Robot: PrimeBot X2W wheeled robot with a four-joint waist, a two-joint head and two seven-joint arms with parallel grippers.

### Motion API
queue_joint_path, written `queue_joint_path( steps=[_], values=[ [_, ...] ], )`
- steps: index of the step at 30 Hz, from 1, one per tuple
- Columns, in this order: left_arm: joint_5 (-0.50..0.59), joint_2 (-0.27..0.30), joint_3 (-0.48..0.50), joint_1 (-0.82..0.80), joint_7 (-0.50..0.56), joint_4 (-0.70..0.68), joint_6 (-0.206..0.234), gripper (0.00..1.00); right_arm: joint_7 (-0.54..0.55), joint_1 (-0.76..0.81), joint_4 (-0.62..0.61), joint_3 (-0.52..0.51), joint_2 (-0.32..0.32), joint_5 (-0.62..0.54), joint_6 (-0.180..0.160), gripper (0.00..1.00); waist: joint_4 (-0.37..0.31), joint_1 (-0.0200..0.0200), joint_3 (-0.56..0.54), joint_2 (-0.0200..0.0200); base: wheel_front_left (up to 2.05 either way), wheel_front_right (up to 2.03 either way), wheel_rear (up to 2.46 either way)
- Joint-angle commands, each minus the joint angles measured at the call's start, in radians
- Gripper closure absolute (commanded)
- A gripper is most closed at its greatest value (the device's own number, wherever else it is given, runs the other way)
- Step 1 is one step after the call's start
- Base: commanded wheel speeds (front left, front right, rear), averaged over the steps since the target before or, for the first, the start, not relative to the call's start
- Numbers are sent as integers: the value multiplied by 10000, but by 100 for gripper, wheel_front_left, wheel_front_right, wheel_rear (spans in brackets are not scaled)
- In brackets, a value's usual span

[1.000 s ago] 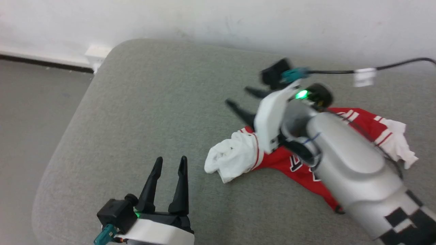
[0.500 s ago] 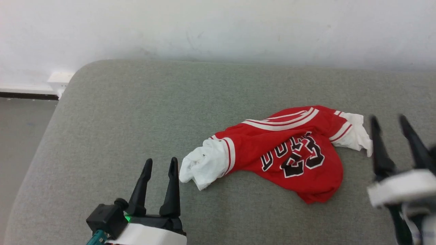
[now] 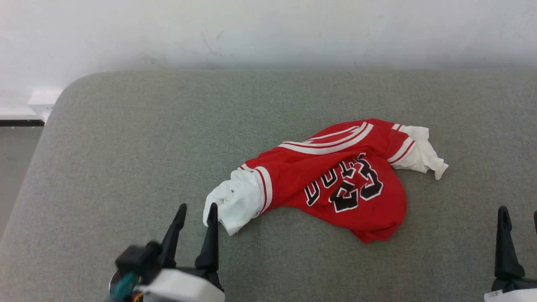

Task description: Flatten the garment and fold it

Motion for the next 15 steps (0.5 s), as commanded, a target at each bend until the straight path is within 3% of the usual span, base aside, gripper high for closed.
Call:
queue_joint_path(
  steps=[1,10,15],
  values=[
    [106,188,-26,-407,432,221,-63,0,-73,-166,-26,-5,30,2,-7,0,-51,1,115,0,0,0,0],
    [542,1313,-421,-2744,4825,1781,112,0,-49,-475,-48,276,31,-12,-7,0,-32,1,594,0,0,0,0],
    [352,1466,-638,-3534,6674,2581,20,0,-9,-566,-25,393,31,-31,-7,0,-157,1,802,0,0,0,0]
  ],
)
